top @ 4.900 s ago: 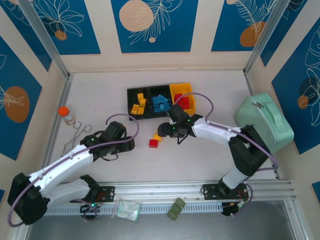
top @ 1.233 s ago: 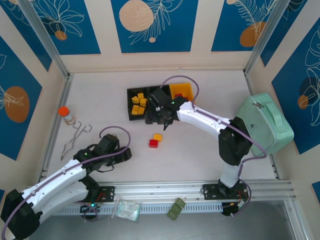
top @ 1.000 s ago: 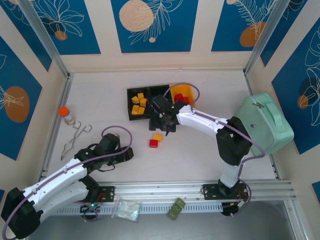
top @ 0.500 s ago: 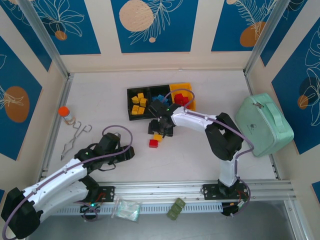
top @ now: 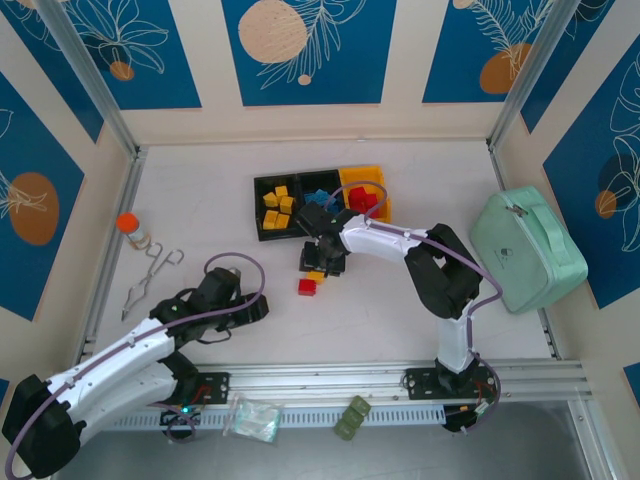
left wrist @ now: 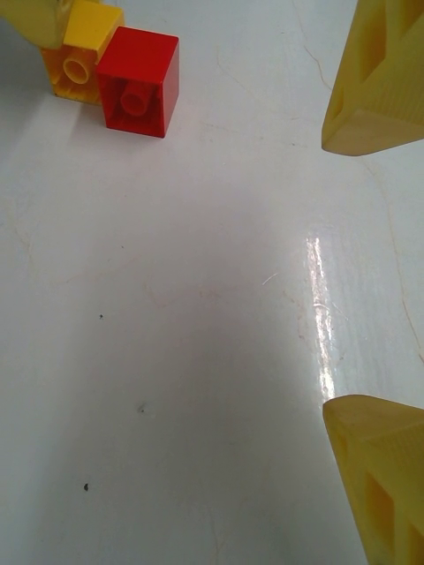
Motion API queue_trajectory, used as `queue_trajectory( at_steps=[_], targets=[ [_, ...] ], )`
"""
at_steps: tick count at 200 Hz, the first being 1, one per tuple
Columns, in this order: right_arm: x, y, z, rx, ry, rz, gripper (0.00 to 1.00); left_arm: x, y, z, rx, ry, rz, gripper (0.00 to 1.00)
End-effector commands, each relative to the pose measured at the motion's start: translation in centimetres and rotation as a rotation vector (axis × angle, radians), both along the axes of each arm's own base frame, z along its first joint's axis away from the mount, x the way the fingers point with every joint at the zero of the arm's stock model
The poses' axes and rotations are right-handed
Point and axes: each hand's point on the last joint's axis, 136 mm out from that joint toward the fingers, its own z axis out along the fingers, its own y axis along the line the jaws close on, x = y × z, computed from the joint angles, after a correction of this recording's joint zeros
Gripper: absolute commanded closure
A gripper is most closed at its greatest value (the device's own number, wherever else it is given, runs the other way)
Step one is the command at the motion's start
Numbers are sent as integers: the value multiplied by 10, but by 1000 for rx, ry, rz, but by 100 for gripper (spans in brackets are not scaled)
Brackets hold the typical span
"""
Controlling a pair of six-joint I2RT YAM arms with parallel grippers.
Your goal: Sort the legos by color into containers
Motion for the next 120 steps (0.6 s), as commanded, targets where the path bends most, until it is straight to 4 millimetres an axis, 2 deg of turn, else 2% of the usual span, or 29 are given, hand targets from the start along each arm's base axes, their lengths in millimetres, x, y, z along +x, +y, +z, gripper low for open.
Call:
queue_trajectory(
  at_steps=[1, 38, 88, 120],
  targets=[
    [-9, 0, -12, -11, 42, 12, 56, -2, 0, -1, -12, -2, 3, 28],
    [-6, 0, -6, -8, 22, 22, 66, -3, 1, -3, -12, 0, 8, 29],
    [3, 0, 18, -6, -41, 42, 67, -2, 1, -4, -12, -2, 13, 29],
    [3, 0, 6, -28, -18, 46, 65, -2, 2, -5, -9, -1, 19, 28]
  ],
)
